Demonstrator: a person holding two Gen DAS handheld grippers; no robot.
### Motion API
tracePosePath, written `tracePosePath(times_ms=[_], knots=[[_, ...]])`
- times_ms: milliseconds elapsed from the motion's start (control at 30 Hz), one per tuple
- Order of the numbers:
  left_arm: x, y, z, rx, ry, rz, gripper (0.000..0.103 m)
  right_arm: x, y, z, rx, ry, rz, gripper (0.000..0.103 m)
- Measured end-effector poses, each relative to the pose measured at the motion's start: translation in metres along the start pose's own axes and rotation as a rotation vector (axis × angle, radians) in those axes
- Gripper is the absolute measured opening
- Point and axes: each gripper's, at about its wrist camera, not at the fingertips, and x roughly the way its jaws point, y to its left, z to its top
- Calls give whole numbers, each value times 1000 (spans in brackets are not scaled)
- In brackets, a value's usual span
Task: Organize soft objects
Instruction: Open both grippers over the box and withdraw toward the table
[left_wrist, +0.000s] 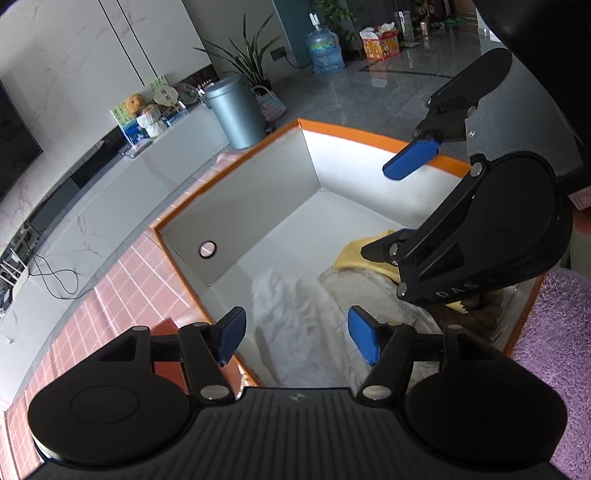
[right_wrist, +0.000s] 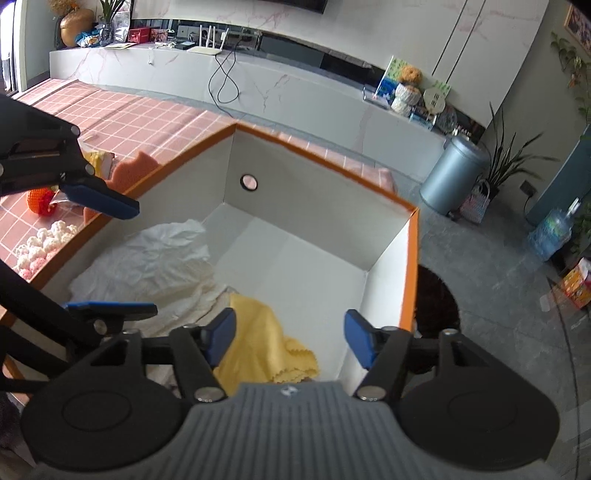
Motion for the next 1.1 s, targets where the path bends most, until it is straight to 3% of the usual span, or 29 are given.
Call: tracePosePath(times_ms=[167,467,600,833,1100], knots=[[-16,1,-1,-12,-31,17,79,-15,2,2,-26,-18,-31,69],[-46,8,-7,-87,-106,24,79,-44,10,-2,-83,-44,-114,84],[-65,7,-13,-107,-178,76,79,-59,13,-7,-70,-73,-147,88],[-88,14,-32,-221,-279,73,79,-85,13,-18,119,-179,-119,93],[-105,23,-64,-318,-346,137,79,-109,43,-30,292,-361,-111,96]])
